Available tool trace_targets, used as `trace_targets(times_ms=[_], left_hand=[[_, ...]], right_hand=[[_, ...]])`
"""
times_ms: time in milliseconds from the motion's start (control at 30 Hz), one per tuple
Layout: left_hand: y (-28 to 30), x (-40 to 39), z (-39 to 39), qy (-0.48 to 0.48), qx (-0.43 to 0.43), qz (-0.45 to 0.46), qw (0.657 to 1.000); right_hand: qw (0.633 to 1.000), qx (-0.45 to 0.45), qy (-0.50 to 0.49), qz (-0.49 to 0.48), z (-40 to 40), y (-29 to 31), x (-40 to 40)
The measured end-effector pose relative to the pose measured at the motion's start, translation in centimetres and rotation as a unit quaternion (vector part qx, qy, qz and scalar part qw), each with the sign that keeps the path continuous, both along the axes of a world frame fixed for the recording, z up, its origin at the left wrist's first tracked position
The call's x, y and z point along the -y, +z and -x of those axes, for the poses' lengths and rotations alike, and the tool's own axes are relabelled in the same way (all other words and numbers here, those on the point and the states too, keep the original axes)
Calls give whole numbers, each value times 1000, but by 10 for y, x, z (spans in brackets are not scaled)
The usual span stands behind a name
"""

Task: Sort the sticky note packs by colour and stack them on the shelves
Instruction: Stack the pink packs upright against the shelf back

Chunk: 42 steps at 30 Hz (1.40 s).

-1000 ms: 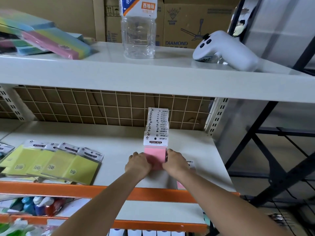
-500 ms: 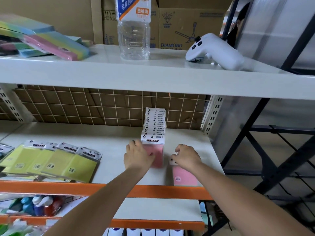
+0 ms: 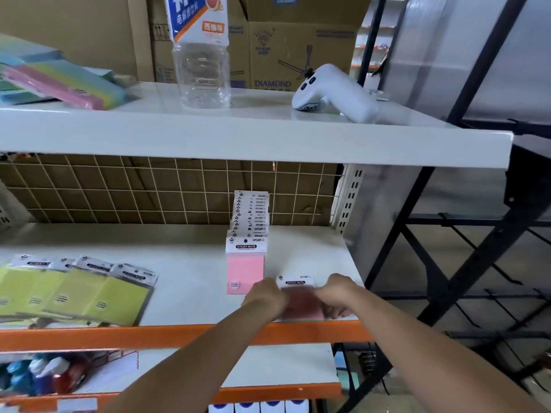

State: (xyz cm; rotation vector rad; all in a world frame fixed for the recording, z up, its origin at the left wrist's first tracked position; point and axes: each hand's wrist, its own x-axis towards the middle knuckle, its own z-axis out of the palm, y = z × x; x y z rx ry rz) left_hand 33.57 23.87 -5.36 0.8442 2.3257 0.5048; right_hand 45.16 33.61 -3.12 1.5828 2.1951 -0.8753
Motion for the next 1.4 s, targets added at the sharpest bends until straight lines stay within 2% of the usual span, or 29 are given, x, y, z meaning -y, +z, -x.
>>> trace_targets(times_ms=[200, 433, 533, 733, 900, 1133, 1267, 1400], left_hand=[[-3, -4, 1, 21, 70, -3, 997], [0, -7, 4, 34, 77, -19, 996], [8, -8, 8, 4, 78, -32, 996], [22, -6, 14, 14, 74, -91, 993], [32, 1, 23, 54, 110, -153, 981], [38, 13, 45, 77, 49, -176, 980], [31, 25, 56, 75, 14, -150, 986], [18, 39, 66, 77, -1, -126, 989]], right_hand=[[999, -20, -12, 25, 5, -1, 7], [999, -36, -8, 40, 6, 3, 2], [997, -58, -15, 47, 5, 9, 0], [995, -99, -13, 31, 10, 21, -1], [989, -147, -2, -34, 20, 27, -1], [964, -255, 19, -68, 36, 30, 12], [961, -260, 55, -79, 49, 20, 22], [967, -224, 90, -83, 62, 4, 32]])
